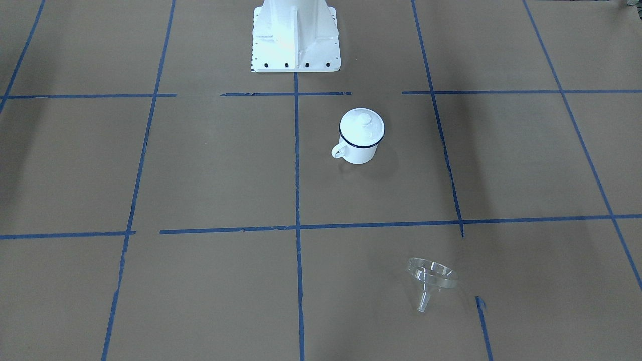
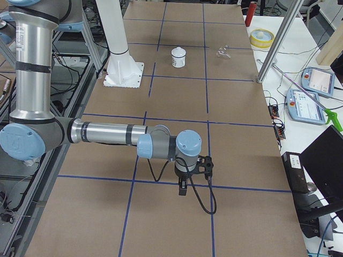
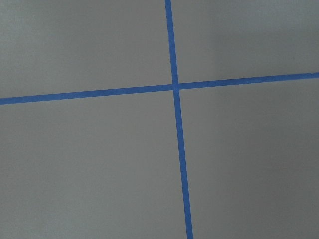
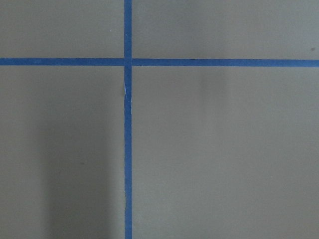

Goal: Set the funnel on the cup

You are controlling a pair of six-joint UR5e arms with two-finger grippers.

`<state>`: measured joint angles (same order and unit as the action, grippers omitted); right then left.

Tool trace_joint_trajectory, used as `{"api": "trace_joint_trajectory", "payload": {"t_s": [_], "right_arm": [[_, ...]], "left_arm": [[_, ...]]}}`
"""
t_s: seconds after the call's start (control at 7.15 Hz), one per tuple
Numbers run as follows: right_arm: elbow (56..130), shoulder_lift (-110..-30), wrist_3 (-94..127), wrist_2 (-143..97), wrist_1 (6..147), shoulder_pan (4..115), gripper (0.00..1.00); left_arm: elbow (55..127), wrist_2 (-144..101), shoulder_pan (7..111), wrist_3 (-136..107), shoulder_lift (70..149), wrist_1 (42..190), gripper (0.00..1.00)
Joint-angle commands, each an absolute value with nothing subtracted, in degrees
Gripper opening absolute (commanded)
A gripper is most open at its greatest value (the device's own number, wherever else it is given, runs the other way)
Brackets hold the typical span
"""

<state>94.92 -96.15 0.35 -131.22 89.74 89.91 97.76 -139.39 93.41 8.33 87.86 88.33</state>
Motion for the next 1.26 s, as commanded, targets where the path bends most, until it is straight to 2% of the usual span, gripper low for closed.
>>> {"api": "trace_joint_trajectory", "payload": {"t_s": [0.0,0.14,0.28,0.56,0.7,1.12], "right_arm": [[94.9,-96.2,0.4,-131.2,89.7,89.9,1.0],[94.9,-96.2,0.4,-131.2,89.7,89.9,1.0],[94.9,-96.2,0.4,-131.2,89.7,89.9,1.0],[94.9,-96.2,0.4,-131.2,89.7,89.9,1.0],[94.8,-96.1,0.4,-131.2,89.7,89.9,1.0],[94.9,-96.2,0.4,-131.2,89.7,89.9,1.0]], "left_arm": [[102.0,-139.0,91.6,7.3,95.7,88.9,1.0],[100.2,-138.4,91.5,0.9,103.3,90.1,1.0],[102.5,-138.3,90.3,-7.0,106.5,93.5,1.0],[108.6,-135.5,78.1,-26.0,107.3,105.7,1.0],[108.9,-135.7,74.4,-32.6,107.1,113.0,1.0],[110.2,-134.7,54.5,-59.3,110.7,112.6,1.0]]}}
